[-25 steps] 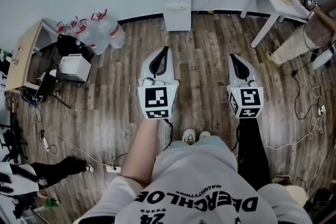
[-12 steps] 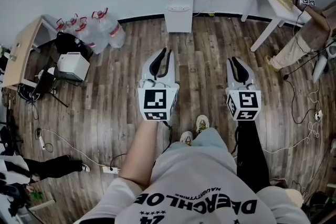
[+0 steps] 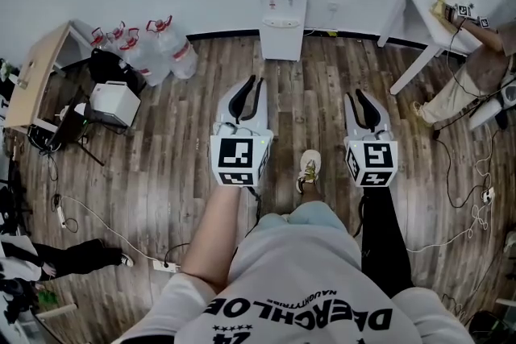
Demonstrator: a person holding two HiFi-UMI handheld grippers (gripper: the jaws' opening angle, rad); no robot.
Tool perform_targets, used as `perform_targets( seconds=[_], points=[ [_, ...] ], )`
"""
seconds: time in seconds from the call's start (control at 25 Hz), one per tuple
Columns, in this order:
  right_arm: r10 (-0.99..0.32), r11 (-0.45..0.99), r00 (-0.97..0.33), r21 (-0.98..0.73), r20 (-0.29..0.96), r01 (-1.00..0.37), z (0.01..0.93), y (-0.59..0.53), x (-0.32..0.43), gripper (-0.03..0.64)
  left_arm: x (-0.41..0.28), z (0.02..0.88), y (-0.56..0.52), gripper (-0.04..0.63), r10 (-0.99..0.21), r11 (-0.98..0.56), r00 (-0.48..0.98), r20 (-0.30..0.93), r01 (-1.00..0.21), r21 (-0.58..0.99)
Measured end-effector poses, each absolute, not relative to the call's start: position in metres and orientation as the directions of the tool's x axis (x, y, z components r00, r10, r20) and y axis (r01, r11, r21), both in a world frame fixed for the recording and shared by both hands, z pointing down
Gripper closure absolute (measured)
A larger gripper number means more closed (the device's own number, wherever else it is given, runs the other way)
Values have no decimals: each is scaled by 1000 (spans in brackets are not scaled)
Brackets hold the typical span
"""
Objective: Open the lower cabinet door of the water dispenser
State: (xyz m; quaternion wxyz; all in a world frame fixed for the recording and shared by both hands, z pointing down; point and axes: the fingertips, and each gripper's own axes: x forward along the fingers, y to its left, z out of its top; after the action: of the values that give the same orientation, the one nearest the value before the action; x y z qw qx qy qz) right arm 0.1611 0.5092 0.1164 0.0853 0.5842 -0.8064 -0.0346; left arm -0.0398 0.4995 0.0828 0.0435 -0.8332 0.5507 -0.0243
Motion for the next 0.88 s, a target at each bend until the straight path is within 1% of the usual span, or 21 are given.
perform_targets(
  seconds=[0.4, 0.88],
  points=[
    [-946, 321, -313, 127, 83, -938, 129, 423, 185, 549, -14, 92, 420, 540, -915, -402, 404, -4, -910, -99],
    [-921, 388, -381, 124, 81, -913, 118, 267, 198, 549, 10, 79, 277, 540, -927, -373, 375, -5, -923, -95]
  ],
)
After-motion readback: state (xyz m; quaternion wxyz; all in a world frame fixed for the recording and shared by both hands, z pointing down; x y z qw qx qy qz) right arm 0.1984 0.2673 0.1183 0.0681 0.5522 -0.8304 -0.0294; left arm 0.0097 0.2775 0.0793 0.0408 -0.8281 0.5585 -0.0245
